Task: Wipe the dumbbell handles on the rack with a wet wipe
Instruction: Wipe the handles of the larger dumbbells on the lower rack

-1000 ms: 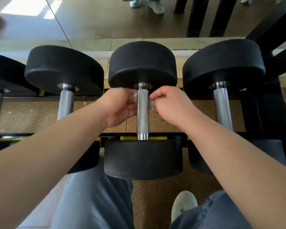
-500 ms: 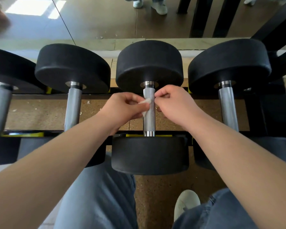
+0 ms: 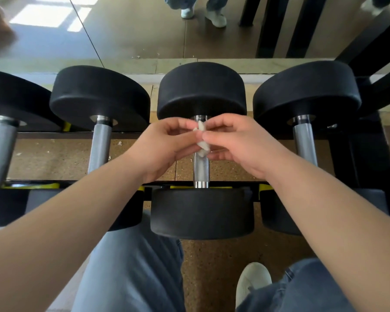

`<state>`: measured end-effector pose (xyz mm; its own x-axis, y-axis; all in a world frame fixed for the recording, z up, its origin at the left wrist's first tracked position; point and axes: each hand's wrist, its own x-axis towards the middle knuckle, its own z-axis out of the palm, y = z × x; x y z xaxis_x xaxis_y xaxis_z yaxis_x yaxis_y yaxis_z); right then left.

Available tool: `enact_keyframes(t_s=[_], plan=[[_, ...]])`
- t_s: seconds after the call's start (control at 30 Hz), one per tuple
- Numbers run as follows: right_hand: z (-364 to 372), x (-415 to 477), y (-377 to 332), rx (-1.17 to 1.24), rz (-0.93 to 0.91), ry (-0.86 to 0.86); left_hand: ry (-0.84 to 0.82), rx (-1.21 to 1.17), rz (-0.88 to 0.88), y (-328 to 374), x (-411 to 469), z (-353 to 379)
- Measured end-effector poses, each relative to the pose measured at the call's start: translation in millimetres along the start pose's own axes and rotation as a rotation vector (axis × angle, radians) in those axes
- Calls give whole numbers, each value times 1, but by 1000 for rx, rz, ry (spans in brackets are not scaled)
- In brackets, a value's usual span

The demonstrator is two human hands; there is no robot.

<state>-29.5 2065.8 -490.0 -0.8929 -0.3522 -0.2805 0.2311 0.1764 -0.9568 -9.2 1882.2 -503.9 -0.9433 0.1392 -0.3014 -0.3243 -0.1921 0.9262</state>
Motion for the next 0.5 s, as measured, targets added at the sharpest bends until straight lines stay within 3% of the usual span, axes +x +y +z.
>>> enact_keyframes(t_s=[0.07, 0.13, 0.2, 0.27, 0.37, 0.43, 0.5], plan=[[3, 1, 4, -83, 21, -2, -66, -9, -74, 1, -2, 0], [5, 6, 7, -118, 47, 77, -28, -23, -113, 5, 0, -3], [4, 15, 10, -180, 81, 283, 103, 90, -108, 6, 5, -9], [1, 22, 15, -365, 95, 436, 131, 232, -151, 2, 8, -14], [17, 24, 23, -469, 293, 204, 47, 287, -257, -6, 10, -14], [24, 19, 25, -239, 499, -4, 36, 307, -262, -5, 13, -13], [17, 18, 20, 16, 596, -110, 28, 292, -271, -3, 16, -13]])
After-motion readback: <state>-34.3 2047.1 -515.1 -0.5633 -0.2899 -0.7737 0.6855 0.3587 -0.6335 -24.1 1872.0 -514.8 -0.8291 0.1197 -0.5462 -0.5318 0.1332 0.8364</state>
